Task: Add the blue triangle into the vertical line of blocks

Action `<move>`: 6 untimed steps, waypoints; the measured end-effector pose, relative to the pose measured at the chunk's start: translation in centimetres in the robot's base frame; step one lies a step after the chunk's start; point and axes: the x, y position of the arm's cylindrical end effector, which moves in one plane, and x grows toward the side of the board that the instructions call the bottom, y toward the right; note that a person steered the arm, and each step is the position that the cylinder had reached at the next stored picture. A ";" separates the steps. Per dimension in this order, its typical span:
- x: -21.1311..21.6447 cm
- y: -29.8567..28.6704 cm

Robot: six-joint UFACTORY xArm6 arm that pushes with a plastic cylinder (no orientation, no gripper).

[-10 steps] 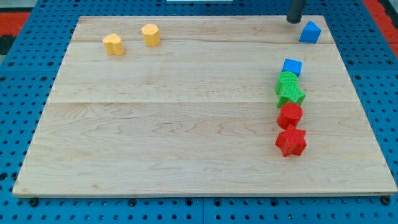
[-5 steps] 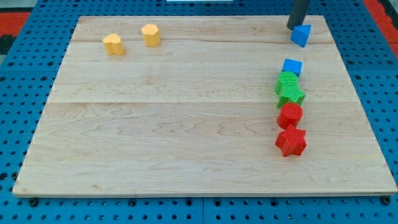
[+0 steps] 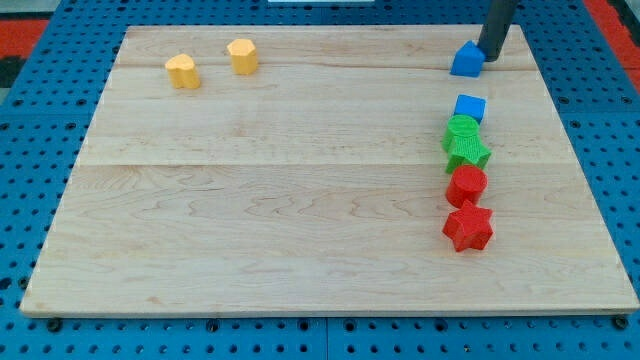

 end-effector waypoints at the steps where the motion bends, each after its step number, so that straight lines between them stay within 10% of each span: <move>1: 1.4 -3.1; 6: 0.5 -9.9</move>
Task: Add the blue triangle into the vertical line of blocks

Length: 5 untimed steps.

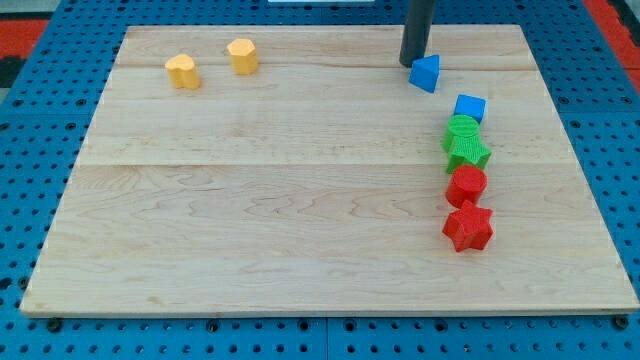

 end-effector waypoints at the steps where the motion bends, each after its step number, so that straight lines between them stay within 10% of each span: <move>1: 1.2 2.1; 5: 2.0 7.8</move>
